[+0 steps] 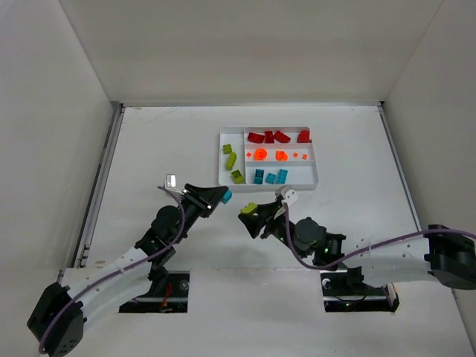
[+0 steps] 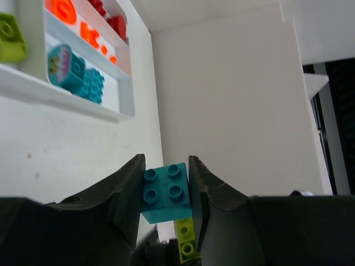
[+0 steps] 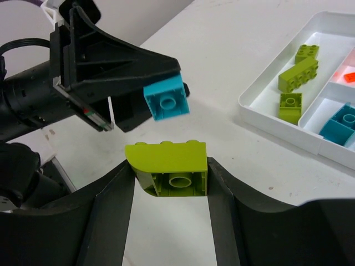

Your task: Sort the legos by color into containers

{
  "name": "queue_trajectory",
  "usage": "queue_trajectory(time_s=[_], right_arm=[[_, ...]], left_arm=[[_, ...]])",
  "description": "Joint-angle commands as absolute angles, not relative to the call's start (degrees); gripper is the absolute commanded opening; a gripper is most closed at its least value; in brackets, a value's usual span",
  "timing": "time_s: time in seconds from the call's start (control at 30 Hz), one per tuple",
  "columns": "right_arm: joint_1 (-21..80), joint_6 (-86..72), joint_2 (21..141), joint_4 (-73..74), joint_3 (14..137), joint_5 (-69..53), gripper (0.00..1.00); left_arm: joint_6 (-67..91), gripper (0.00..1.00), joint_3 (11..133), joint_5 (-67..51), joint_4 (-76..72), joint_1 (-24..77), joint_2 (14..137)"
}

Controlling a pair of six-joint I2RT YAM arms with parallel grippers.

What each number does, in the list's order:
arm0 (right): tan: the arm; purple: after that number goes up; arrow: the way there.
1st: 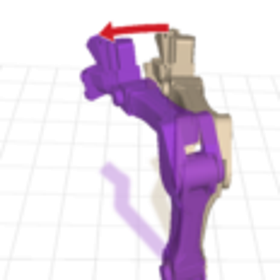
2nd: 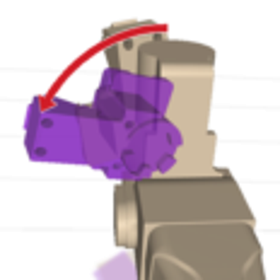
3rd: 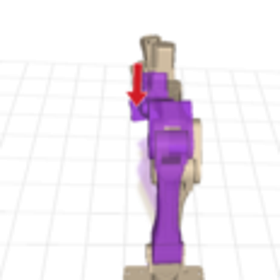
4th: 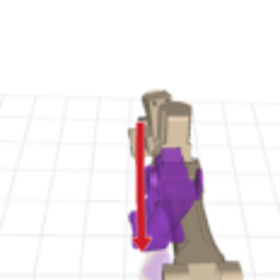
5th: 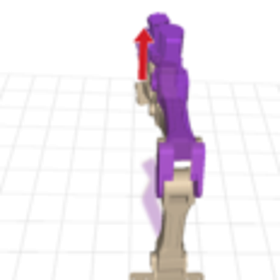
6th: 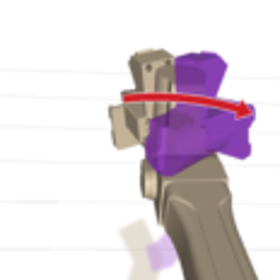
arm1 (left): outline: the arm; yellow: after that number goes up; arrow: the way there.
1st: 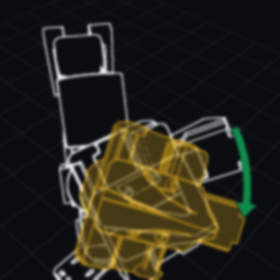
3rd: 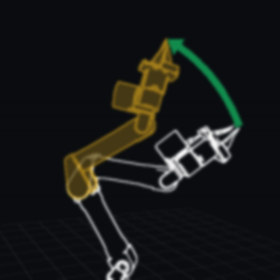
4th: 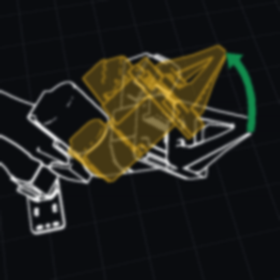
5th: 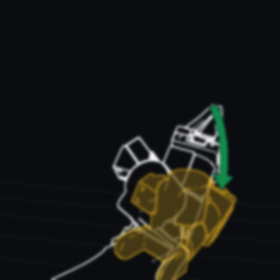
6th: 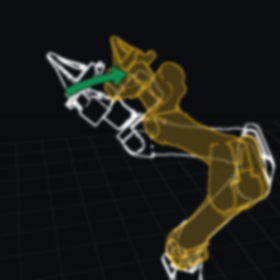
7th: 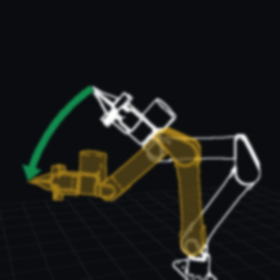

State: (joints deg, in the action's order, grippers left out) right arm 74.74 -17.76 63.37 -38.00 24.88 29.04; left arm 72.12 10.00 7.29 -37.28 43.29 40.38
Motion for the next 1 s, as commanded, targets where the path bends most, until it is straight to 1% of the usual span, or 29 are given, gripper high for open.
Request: queue_trajectory(time_s=[0.0,0.1,0.2,0.3,0.43,0.53,0.63,0.73,0.87,0.97], right_arm=[[74.05,-18.46,62.05,-37.71,24.7,30.15,0.37],[71.25,-18.54,64.06,-36.92,26.45,29.19,0.37],[63.53,-20.56,71.08,-34.28,32.32,24.54,0.37],[57.19,-21.36,80.21,-31.65,40.84,22.16,0.37],[50.95,-21.0,95.41,-25.51,56.55,19.7,0.37],[48.13,-21.62,104.3,-21.11,67.55,17.5,0.37],[46.02,-22.32,111.6,-15.67,78.18,17.84,0.39],[44.0,-24.6,116.96,-10.92,85.93,18.19,0.39],[42.5,-27.16,121.72,-7.48,92.01,17.93,0.39],[41.97,-27.51,124.1,-6.16,94.56,17.75,0.44]], left_arm=[[68.47,0.14,10.98,6.86,-32.62,39.08,37.62],[67.33,0.14,11.6,5.45,-29.98,35.39,35.17],[65.84,0.15,12.91,4.92,-29.62,34.23,34.28],[64.08,0.15,14.5,5.18,-29.36,35.02,34.54],[62.05,0.16,14.07,7.11,-29.7,36.16,35.42],[61.17,0.16,13.01,7.47,-29.97,36.08,36.3],[61.08,0.16,11.87,7.3,-29.97,35.2,36.13],[60.73,0.17,11.16,6.6,-29.45,33.8,35.07],[60.64,0.17,10.55,5.19,-29.36,31.95,34.72],[60.82,0.17,10.2,4.05,-29.7,30.63,35.77]])
